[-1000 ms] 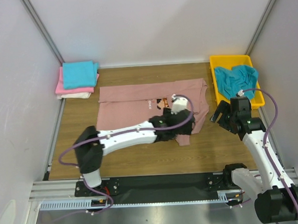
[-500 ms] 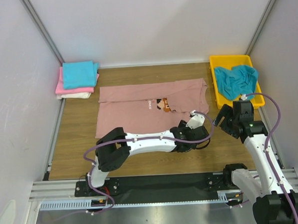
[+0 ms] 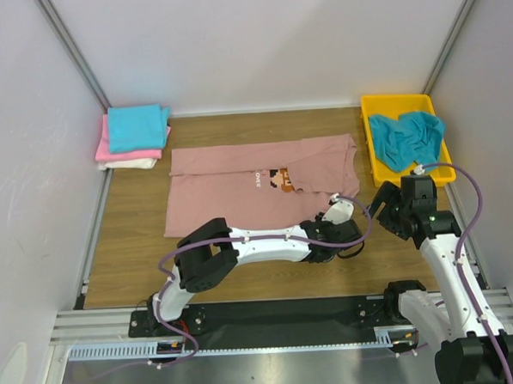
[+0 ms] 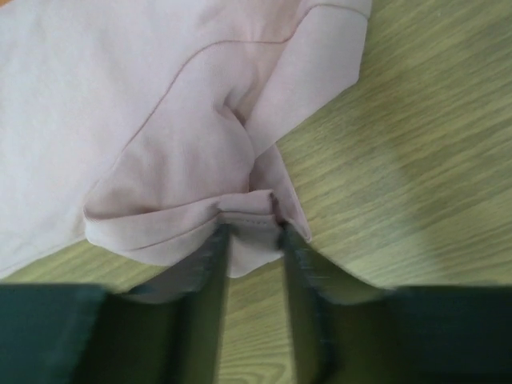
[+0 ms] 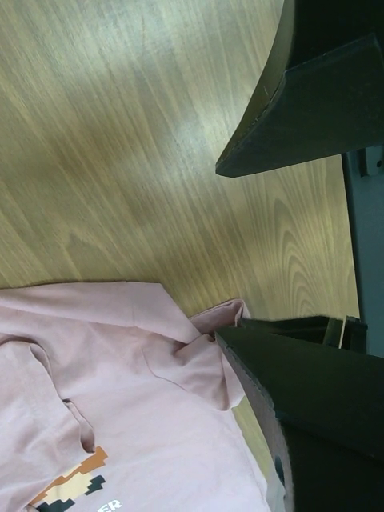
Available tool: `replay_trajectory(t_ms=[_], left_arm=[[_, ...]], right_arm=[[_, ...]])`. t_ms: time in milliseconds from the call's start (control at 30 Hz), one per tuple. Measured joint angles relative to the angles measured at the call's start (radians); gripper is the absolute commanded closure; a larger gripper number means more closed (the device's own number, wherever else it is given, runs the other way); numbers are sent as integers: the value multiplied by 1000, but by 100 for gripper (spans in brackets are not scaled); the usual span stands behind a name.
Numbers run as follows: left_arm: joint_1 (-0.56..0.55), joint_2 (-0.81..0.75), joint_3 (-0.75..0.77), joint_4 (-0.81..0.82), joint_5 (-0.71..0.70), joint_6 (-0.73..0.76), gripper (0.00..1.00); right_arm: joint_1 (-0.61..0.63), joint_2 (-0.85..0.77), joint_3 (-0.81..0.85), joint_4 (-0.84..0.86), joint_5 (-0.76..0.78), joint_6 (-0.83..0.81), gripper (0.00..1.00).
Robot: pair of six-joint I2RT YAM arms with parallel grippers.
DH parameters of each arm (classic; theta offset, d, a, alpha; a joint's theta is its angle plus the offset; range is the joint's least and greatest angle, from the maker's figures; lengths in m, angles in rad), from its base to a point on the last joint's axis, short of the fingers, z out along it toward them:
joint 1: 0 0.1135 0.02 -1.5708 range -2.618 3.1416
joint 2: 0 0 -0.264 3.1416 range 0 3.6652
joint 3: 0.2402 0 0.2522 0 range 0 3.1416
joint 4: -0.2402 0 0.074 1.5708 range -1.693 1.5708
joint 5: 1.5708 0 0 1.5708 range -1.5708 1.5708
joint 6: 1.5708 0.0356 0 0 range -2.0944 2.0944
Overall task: Fold and stack the t-shirts
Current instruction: Fold the tshirt
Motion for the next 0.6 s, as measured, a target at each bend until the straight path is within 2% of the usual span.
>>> replay_trajectory(t_ms=[33,67,167,300,433,600], left_arm=[[0,0,0,-4,-1,-3,77],[0,0,1,-8,-6,-17,82],[0,-2,0,-23,-21,-63,92],[0,-55,-53,-45,-24,-160,96],[10,-176,-138,-57,-12,-283,100],[45,-314,-236,-23,45,-425,99]], right_arm=[[0,2,-2,2,-3,1,18],[0,3,-5,7,-8,2,18],[0,9,-21,23,-27,5,18],[0,21,-55,53,-65,18,18],[0,29,-96,84,-116,32,17],[4,29,-139,129,-183,61,18]])
